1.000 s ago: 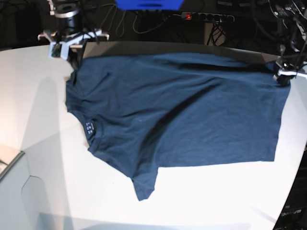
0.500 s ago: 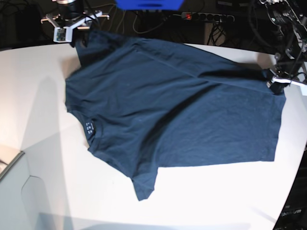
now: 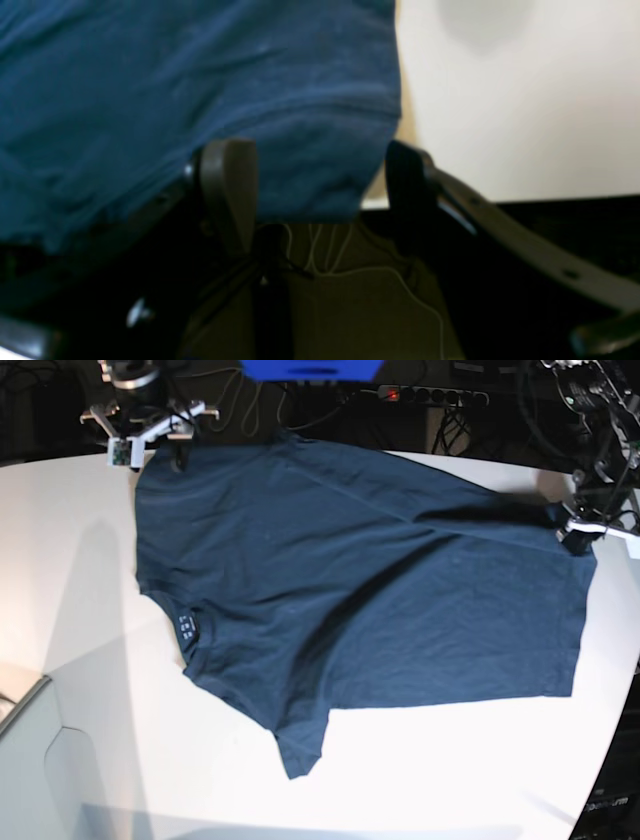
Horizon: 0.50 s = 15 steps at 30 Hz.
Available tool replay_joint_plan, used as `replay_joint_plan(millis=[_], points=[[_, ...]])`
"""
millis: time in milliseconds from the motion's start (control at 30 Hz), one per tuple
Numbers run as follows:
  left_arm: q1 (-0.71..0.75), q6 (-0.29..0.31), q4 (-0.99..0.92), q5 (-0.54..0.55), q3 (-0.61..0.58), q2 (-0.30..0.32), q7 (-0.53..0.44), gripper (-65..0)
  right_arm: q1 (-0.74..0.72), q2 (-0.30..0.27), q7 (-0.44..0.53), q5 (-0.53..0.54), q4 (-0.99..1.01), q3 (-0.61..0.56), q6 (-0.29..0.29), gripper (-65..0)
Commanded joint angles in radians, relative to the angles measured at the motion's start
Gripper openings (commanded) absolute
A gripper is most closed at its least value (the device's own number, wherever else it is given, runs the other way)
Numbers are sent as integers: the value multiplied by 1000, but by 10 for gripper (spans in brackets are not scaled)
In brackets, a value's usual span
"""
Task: Layout the t-shirt on the table in an organized manner, then fold the t-shirt properly
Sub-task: 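Pull the shirt edge with the right gripper toward the robot, flattening it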
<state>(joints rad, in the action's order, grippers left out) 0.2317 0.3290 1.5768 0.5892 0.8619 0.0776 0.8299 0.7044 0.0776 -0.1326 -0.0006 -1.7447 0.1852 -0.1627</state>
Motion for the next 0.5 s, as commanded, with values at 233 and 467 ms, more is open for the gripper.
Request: replay_joint_plan(millis=[233,467], points=[[2,3,15,15,9,12,-21,-650,-81,-22,21,1,125,67,-1,-242],[13,3,15,15,10,12,-22,-650,-113,-22,21,1,144,73,-2,-242]])
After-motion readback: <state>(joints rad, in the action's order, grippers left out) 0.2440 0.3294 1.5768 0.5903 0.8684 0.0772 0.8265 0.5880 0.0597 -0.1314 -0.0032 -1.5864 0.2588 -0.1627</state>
